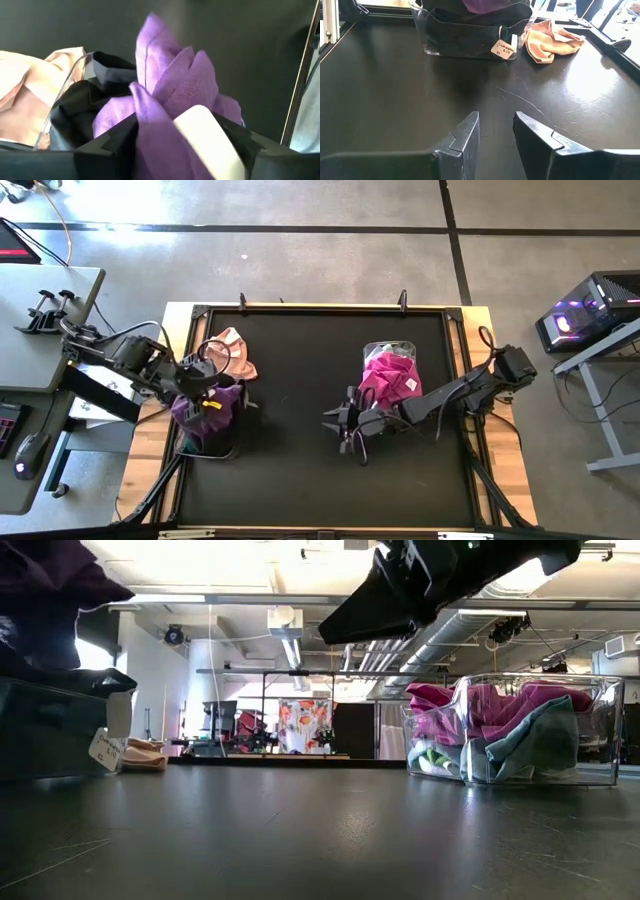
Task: Sort towels by color in basket
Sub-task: Put the violet towel into the left transparent bin
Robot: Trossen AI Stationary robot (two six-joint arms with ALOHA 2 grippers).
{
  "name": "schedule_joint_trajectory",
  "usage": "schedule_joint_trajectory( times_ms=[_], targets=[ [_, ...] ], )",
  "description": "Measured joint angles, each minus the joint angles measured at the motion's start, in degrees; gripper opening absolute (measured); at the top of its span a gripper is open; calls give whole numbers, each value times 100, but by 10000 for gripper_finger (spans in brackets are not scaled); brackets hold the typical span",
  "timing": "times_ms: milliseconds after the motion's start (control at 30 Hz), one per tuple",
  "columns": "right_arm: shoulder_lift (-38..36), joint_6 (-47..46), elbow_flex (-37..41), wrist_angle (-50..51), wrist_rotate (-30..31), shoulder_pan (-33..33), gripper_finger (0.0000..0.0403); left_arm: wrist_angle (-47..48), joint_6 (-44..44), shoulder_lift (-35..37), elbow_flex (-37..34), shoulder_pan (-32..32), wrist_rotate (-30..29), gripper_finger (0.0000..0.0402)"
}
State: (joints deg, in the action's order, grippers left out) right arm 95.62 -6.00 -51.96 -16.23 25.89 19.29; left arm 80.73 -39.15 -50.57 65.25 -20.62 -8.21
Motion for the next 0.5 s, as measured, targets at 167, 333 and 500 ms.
schedule_joint_trajectory(
  times_ms=[167,333,500],
  targets=[
    [286,2,0,-185,-8,-2,118,2,-275,-18,-2,95,0,239],
    [384,51,0,-292,0,0,118,53,-669,-50,-4,197,48,270],
    [384,390,0,-535,-22,0,118,59,-1026,-107,327,343,187,271]
  ],
)
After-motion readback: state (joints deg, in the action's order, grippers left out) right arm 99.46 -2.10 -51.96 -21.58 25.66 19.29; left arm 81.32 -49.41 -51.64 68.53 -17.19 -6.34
